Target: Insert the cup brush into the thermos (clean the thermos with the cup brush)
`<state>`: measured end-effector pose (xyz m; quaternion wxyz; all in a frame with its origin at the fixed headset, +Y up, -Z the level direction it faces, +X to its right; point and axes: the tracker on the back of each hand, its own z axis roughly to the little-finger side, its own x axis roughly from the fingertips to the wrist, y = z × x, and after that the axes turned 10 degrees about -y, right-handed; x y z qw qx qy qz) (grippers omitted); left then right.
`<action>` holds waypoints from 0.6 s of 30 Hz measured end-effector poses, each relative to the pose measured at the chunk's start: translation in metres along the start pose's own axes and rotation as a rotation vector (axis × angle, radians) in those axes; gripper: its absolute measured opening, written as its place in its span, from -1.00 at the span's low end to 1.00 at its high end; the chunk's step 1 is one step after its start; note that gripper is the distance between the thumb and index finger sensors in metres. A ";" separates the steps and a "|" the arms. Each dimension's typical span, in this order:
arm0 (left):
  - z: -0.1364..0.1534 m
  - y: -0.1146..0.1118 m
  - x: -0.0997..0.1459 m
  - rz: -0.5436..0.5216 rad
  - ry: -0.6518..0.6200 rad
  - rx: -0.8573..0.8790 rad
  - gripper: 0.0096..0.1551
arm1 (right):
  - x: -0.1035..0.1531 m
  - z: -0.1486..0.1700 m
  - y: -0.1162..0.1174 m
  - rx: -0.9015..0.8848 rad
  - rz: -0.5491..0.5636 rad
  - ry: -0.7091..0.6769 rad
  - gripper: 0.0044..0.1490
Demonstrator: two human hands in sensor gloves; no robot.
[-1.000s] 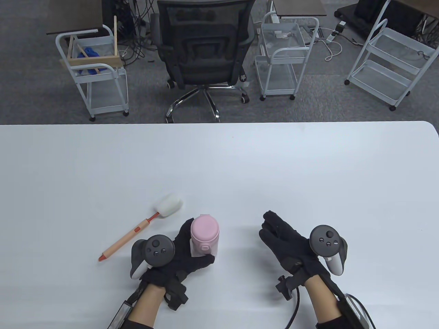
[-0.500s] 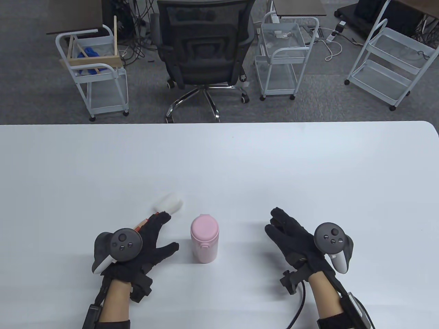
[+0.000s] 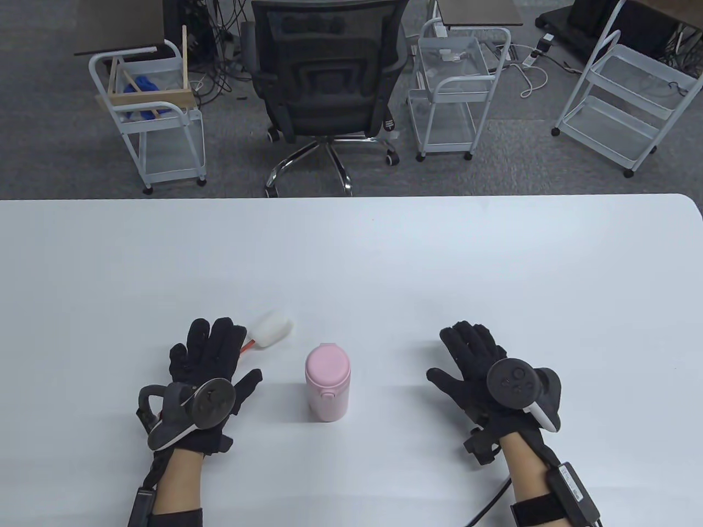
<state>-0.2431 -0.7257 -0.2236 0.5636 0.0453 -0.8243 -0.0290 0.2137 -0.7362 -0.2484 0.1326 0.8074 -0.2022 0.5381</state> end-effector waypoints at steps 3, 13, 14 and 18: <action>0.000 -0.004 -0.002 0.053 0.004 -0.022 -0.06 | -0.001 -0.006 0.004 0.180 -0.004 -0.039 0.02; -0.003 -0.004 -0.003 0.083 -0.013 -0.039 -0.07 | -0.003 -0.014 0.012 0.252 -0.054 -0.075 0.00; -0.003 -0.005 -0.003 0.084 -0.013 -0.034 -0.06 | -0.003 -0.014 0.012 0.254 -0.059 -0.076 0.00; -0.004 -0.005 -0.003 0.092 -0.018 -0.031 -0.06 | -0.004 -0.014 0.013 0.242 -0.065 -0.078 0.00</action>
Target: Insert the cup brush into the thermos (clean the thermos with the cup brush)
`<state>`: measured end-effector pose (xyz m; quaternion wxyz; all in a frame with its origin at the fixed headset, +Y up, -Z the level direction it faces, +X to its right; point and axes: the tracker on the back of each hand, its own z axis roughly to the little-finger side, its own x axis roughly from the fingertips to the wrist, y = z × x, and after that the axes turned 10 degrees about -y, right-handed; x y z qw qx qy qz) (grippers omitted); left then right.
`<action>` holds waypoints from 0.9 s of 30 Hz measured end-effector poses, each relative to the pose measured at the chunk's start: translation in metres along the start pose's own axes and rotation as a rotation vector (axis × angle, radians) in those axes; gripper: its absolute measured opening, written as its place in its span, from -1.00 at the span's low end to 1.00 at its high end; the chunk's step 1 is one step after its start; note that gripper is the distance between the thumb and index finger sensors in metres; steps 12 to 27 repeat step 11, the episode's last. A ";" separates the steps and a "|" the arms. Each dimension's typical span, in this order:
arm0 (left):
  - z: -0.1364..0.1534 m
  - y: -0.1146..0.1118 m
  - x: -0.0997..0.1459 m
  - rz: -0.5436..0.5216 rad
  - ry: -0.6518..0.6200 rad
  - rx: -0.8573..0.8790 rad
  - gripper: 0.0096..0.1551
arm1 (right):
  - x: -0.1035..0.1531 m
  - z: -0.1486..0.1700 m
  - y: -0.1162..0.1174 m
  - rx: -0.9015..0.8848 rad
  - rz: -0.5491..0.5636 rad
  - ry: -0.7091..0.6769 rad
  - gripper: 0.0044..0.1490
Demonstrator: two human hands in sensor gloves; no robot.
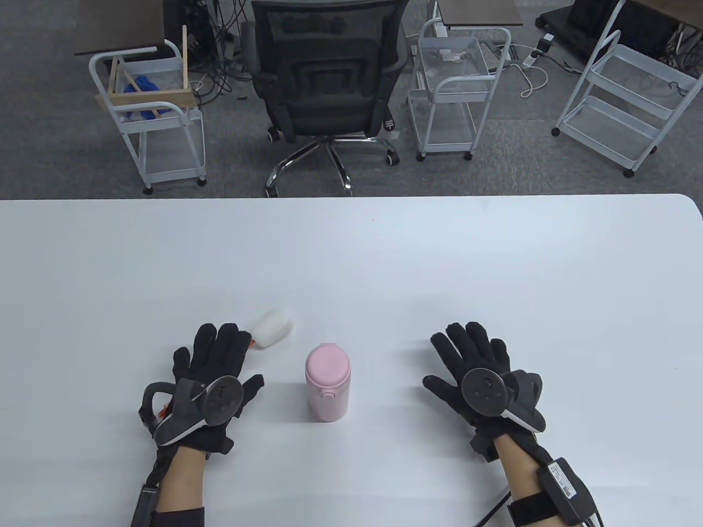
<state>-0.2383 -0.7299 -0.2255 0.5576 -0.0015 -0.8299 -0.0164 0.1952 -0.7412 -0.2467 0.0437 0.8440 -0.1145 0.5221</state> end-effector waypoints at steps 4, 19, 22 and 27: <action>0.000 -0.001 0.000 -0.002 -0.006 0.010 -0.06 | 0.000 0.000 0.001 0.001 -0.008 -0.005 0.00; -0.002 -0.001 0.000 0.008 0.000 0.013 -0.05 | 0.001 -0.004 0.003 -0.001 -0.024 -0.026 -0.01; -0.002 -0.001 0.000 0.008 0.000 0.013 -0.05 | 0.001 -0.004 0.003 -0.001 -0.024 -0.026 -0.01; -0.002 -0.001 0.000 0.008 0.000 0.013 -0.05 | 0.001 -0.004 0.003 -0.001 -0.024 -0.026 -0.01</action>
